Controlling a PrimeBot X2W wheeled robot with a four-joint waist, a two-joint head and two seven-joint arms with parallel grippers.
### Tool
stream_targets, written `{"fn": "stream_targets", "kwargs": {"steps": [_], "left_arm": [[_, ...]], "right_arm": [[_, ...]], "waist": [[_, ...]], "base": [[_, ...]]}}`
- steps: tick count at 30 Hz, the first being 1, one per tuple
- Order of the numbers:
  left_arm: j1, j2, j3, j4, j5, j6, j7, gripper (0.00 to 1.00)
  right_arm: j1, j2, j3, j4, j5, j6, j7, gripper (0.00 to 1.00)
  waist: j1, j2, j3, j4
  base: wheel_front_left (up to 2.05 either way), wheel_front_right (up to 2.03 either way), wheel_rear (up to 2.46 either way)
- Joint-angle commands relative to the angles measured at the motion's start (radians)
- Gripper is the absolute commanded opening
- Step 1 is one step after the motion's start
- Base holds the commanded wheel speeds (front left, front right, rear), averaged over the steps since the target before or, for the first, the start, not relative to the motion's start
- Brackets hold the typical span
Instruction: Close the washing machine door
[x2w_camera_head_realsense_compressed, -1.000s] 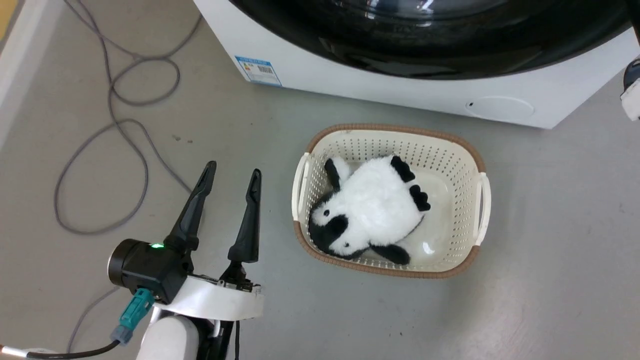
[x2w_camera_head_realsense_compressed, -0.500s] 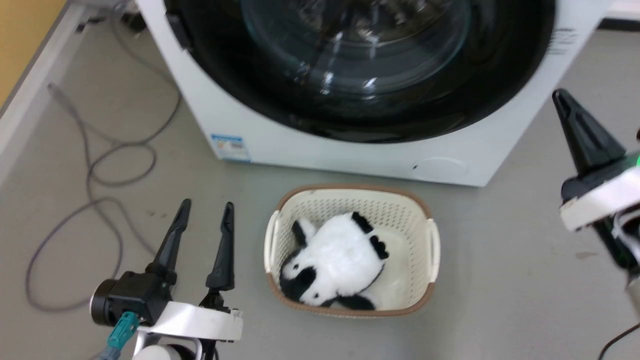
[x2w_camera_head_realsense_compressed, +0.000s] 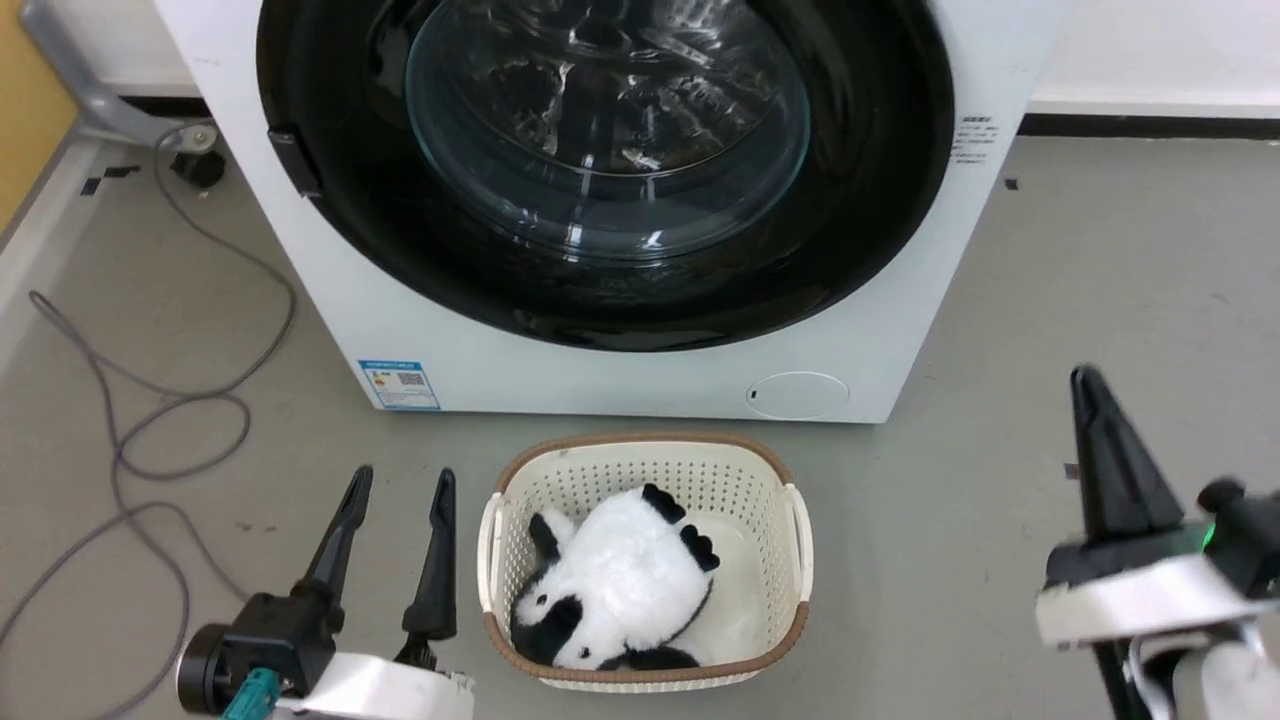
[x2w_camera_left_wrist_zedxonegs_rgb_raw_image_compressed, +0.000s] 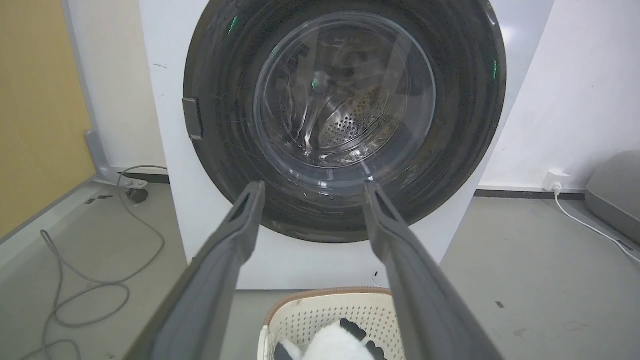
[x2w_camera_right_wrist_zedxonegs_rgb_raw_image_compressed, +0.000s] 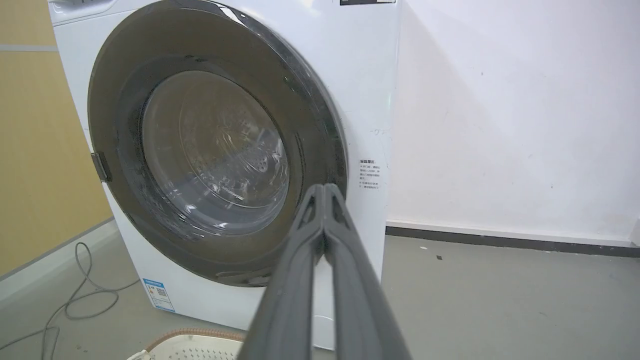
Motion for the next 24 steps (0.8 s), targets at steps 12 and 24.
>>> {"fn": "stream_targets", "kwargs": {"steps": [12, 24], "left_arm": [[0.047, 0.001, -0.018, 0.039, 0.006, 0.004, -0.004, 1.0], [0.053, 0.001, -0.021, 0.052, 0.003, 0.022, -0.004, 1.0]], "right_arm": [[0.189, 0.076, -0.056, -0.075, -0.084, -0.001, -0.004, 1.0], [0.202, 0.077, -0.065, -0.072, -0.021, -0.001, -0.004, 1.0]], "waist": [[0.0001, -0.0001, -0.039, 0.001], [0.0001, -0.0001, -0.049, 0.005]], "base": [[0.0, 0.0, 0.0], [0.0, 0.0, 0.0]]}}
